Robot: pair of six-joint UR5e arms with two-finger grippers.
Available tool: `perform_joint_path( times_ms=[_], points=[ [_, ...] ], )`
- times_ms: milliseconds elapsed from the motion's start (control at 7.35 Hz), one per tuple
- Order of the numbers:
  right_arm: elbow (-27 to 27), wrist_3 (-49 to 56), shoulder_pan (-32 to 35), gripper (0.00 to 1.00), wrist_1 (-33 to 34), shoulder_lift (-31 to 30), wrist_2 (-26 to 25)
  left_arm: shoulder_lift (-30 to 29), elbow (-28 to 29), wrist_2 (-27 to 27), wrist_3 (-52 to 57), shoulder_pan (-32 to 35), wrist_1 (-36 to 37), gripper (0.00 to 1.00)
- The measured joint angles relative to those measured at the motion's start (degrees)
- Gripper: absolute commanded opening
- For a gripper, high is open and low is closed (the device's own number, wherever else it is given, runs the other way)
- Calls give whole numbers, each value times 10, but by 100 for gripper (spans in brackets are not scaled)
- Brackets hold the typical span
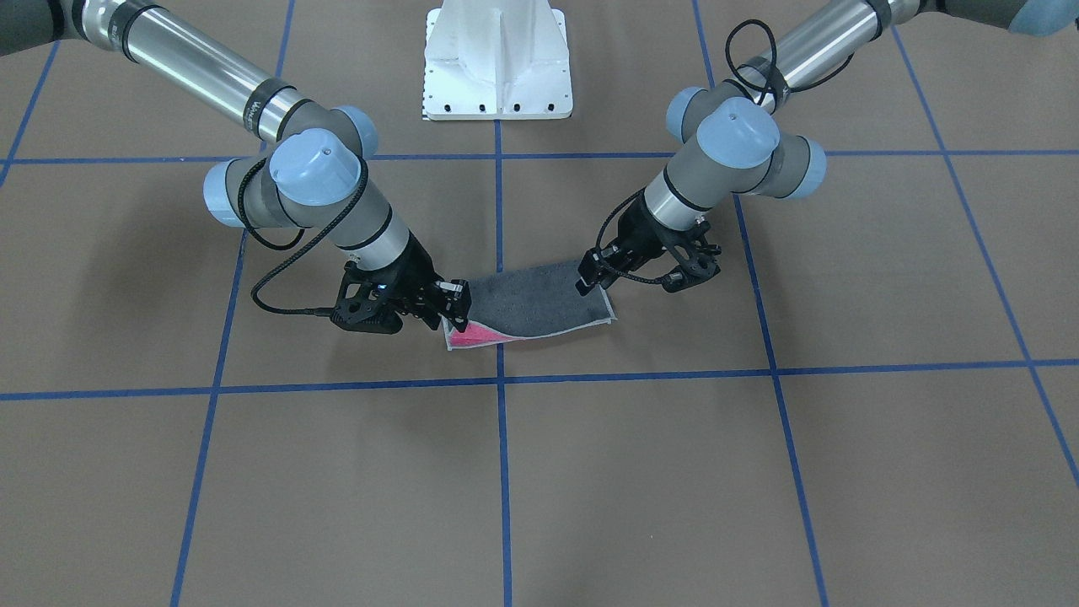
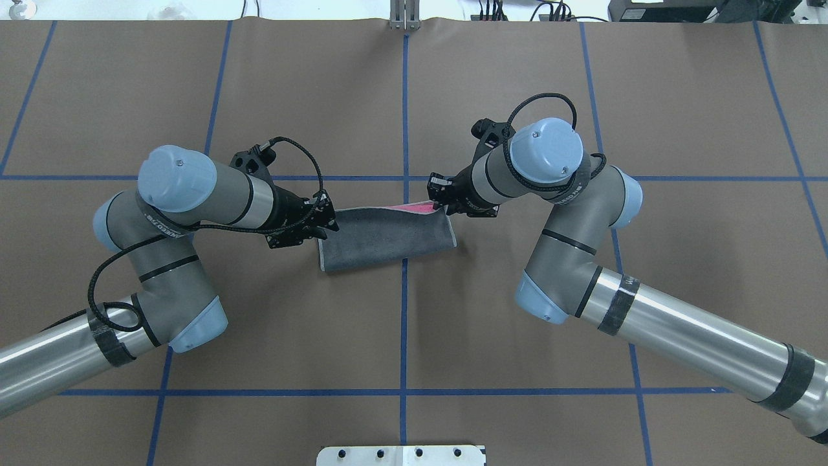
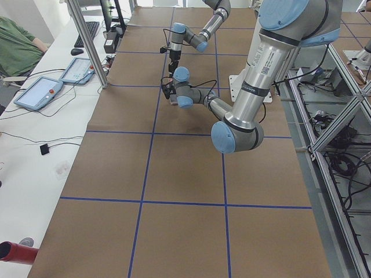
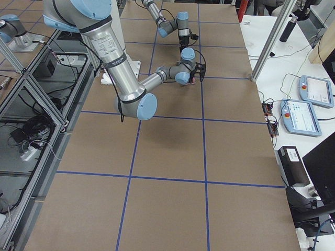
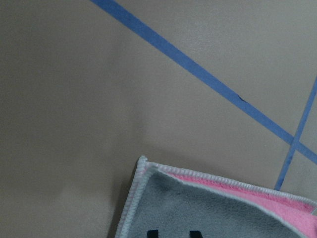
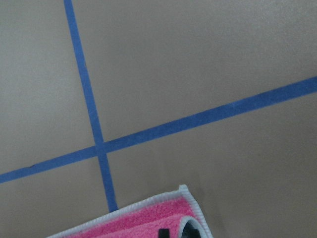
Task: Fold towel twice with both arms
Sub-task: 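Lay the folded edge down and open both grippers, drawing them back, then grasp the folded towel's end with the right gripper and drag it toward the robot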
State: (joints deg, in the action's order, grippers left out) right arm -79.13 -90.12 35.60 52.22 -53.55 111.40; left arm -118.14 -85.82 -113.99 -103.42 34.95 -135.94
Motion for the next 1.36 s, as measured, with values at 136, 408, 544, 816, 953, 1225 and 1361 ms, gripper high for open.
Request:
perform_joint_path(
  times_ms=[136, 408, 544, 816, 953, 1225, 1361],
  points=[
    [0, -1, 3, 99, 0, 1, 3, 0, 0, 0, 0, 2, 0, 100],
    [-1, -1, 9, 99, 0, 1, 8, -3, -2, -1, 0, 13, 0, 100],
    [0, -3, 11, 99, 0, 1, 14, -5, -3, -3, 1, 23, 1, 100],
    [-1, -22, 11, 99, 8, 0, 33, -6, -4, -4, 2, 43, 2, 100],
    [-3, -27, 9, 98, 20, -1, 44, -6, -4, -5, 2, 49, 3, 100],
    [-9, -28, 1, 98, 42, -4, 58, -6, -5, -5, 2, 53, 3, 100],
    [-9, -29, -7, 90, 46, -7, 60, -6, -5, -5, 2, 54, 3, 100]
  ],
)
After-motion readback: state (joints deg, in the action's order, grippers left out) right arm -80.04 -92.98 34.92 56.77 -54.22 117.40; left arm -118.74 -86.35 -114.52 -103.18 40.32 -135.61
